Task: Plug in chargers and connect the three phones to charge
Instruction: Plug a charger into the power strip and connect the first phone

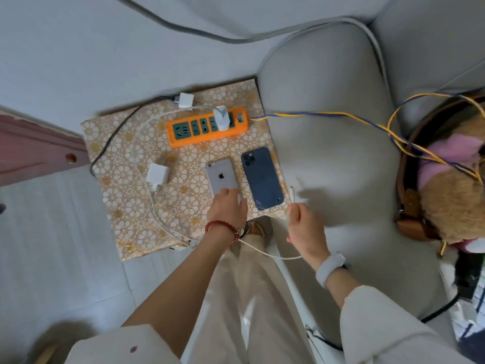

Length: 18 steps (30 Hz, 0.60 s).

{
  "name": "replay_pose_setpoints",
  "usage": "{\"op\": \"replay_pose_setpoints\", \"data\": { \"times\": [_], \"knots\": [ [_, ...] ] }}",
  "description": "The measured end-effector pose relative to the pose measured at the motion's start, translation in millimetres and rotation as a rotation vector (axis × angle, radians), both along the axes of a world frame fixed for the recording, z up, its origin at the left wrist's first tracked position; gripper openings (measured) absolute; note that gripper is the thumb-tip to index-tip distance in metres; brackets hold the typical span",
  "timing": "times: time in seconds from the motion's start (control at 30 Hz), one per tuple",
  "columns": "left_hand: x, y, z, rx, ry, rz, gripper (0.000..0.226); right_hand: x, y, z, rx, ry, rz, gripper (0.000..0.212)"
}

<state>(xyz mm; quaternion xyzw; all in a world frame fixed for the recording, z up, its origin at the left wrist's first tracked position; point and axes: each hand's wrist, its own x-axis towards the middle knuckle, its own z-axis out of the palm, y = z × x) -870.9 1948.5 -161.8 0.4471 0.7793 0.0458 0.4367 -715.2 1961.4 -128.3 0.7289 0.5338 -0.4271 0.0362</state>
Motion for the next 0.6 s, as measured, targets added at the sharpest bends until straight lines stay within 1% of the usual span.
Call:
{"op": "replay_pose_setpoints", "data": {
  "times": [0.07, 0.13, 0.23, 0.3, 0.4, 0.6],
  "knots": [
    [18, 20, -16, 0.018, 0.018, -0.004, 0.040, 2, -2, -11, 0.114, -0.093, 0.057, 0.033],
    [34, 33, -30, 0.008, 0.081, -0.008, 0.052, 3, -3, -19, 0.218, -0.140, 0.106, 0.029],
    [58, 42, -45, -0.030, 0.246, 0.020, 0.089, 8, -3, -28, 0.286, -0.158, 0.175, 0.026],
    [70, 43, -51, -0.036, 0.307, 0.064, 0.105, 12, -5, -31, 0.292, -0.154, 0.187, 0.024],
    [86, 43, -53, -0.025, 0.309, 0.157, 0.107, 20, -7, -31, 0.265, -0.136, 0.175, 0.025],
    [100, 63, -42, -0.070, 0.234, 0.343, 0.110, 31, -9, -20, 0.247, -0.102, 0.195, 0.026]
  ]
}}
